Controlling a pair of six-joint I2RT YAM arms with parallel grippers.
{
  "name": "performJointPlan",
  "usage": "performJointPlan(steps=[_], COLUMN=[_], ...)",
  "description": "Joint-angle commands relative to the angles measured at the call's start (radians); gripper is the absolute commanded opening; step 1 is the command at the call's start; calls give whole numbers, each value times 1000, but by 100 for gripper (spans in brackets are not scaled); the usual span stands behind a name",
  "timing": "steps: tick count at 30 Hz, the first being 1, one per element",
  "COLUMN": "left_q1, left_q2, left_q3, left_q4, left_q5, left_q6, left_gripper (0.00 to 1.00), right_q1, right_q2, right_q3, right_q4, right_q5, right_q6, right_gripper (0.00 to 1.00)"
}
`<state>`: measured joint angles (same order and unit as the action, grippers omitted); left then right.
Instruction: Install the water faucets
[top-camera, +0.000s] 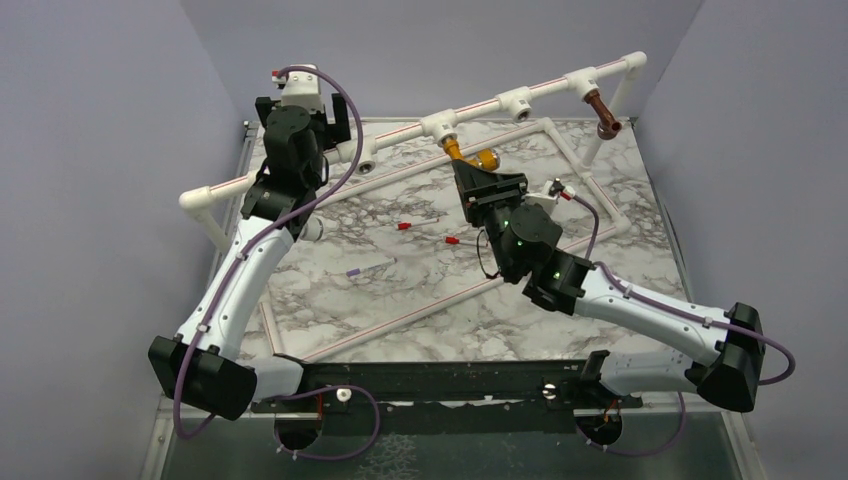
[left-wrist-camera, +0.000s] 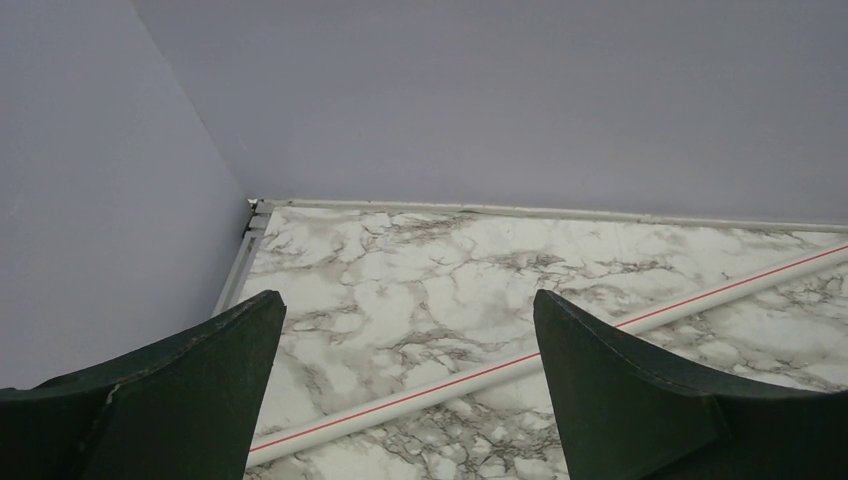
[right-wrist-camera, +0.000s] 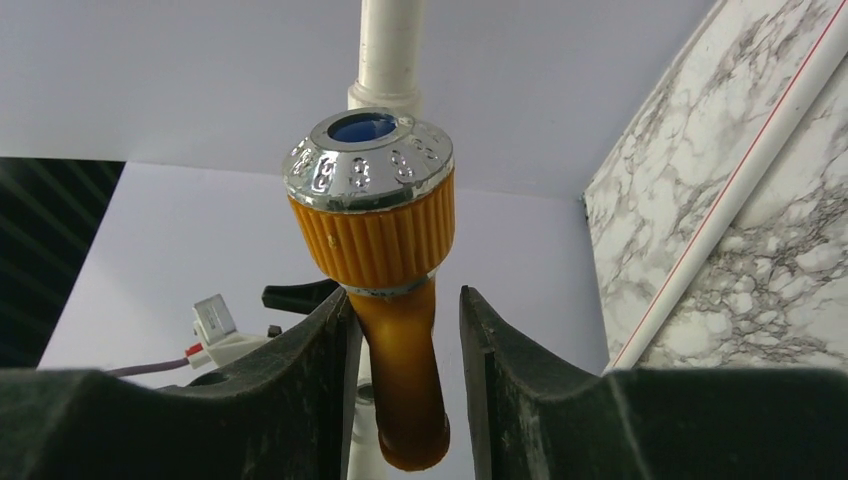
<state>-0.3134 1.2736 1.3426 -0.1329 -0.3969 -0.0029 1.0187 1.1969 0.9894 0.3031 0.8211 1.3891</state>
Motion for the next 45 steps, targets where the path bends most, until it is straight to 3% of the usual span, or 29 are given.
performJointPlan(steps=[1, 5, 12, 17, 24, 27, 36, 45], left_q1=[-44, -43, -43, -40, -27, -21, 2, 16], left_q2=[11, 10, 10, 15, 24, 32, 49, 67], left_q3=[-43, -43, -45, -48, -51, -49, -45, -31], left_q4=[-129, -129, -129, -126, -120, -121, -123, -134], left_q5=[66, 64, 59, 55, 57, 64, 84, 93], left_q6=[-20, -20, -17, -16, -17, -21, -37, -50], left_gripper=[96, 96, 96, 96, 96, 96, 96, 96], right_q1=[-6, -6, -6, -6, -6, -6, -6, -6], right_q2=[-1, -3, -43, -109, -243, -311, -419, -415], right_q3=[-22, -26, -66, -98, -119, -123, -83, -22], right_q4=[-5, 10, 76, 121, 9, -47, -91, -224], right_q5=[-1, -3, -24, -86, -146, -150, -251, -502], right_q6=[7, -3, -96, -263, -501, -663, -1386, -2076], right_gripper=[46, 50, 68, 79, 88, 91, 93, 92])
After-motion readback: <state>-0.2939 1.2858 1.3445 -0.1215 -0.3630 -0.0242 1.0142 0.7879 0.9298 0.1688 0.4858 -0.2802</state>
